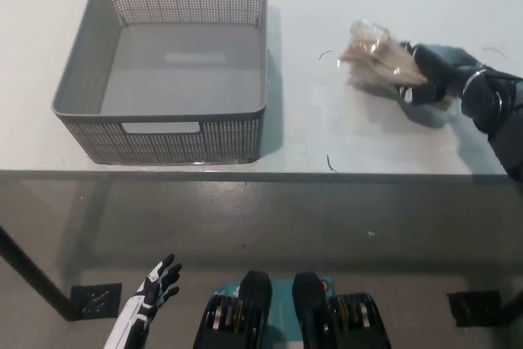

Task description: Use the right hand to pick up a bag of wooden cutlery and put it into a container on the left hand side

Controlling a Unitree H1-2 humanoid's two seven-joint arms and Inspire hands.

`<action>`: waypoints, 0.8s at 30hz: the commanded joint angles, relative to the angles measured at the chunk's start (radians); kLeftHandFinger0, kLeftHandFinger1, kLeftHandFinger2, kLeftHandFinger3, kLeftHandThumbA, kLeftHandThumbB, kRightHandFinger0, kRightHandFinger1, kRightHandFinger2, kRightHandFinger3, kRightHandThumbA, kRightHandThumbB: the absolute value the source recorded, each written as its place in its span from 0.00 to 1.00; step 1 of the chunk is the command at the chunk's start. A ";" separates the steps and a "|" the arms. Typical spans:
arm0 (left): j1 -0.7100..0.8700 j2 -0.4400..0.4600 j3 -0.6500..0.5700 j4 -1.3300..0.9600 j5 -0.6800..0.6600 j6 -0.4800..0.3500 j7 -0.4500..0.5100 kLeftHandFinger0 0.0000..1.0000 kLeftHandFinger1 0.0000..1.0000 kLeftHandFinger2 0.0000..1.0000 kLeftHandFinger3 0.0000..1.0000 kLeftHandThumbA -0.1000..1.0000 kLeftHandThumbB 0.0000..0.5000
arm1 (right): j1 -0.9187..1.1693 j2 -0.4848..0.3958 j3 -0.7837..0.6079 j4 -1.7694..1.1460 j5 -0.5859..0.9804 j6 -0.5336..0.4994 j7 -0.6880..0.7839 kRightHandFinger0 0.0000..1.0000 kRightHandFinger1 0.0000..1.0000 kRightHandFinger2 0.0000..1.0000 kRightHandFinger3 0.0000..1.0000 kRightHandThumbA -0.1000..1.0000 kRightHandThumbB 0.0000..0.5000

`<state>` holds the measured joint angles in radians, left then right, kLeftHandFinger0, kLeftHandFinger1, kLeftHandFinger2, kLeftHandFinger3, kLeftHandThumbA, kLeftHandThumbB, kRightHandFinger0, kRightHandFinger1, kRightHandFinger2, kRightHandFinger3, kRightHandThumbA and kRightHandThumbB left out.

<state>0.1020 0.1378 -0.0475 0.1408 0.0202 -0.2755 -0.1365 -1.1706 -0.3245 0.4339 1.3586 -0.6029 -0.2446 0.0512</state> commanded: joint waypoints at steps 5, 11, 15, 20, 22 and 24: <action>-0.004 0.012 0.003 -0.019 0.006 -0.001 0.001 1.00 1.00 1.00 1.00 1.00 0.26 | -0.189 -0.007 -0.087 -0.055 0.074 -0.086 -0.116 0.02 0.52 0.91 0.98 0.00 0.22; 0.000 0.012 0.003 -0.021 0.002 0.002 -0.002 1.00 1.00 1.00 1.00 1.00 0.27 | -0.260 0.012 -0.111 -0.090 0.079 -0.083 -0.106 0.00 0.27 0.66 0.72 0.00 0.23; 0.003 0.013 0.001 -0.023 0.006 0.003 -0.002 1.00 1.00 1.00 1.00 1.00 0.27 | -0.290 0.038 -0.119 -0.109 0.088 -0.093 -0.098 0.00 0.25 0.70 0.79 0.00 0.25; 0.007 0.012 -0.002 -0.022 0.009 0.003 -0.003 1.00 1.00 1.00 1.00 1.00 0.29 | -0.324 0.092 -0.120 -0.151 0.093 -0.078 -0.083 0.00 0.38 0.85 0.97 0.00 0.30; 0.004 0.012 -0.004 -0.020 0.013 0.003 -0.002 1.00 1.00 1.00 1.00 1.00 0.29 | -0.336 0.111 -0.124 -0.158 0.098 -0.075 -0.083 0.00 0.39 0.82 0.94 0.00 0.30; 0.001 0.013 -0.006 -0.013 0.022 -0.010 0.000 1.00 1.00 1.00 1.00 1.00 0.27 | -0.351 0.137 -0.127 -0.154 0.109 -0.099 -0.074 0.00 0.37 0.80 0.89 0.00 0.29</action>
<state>0.1036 0.1376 -0.0491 0.1408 0.0237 -0.2725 -0.1363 -1.3893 -0.2071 0.3342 1.2536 -0.5474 -0.2718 0.0025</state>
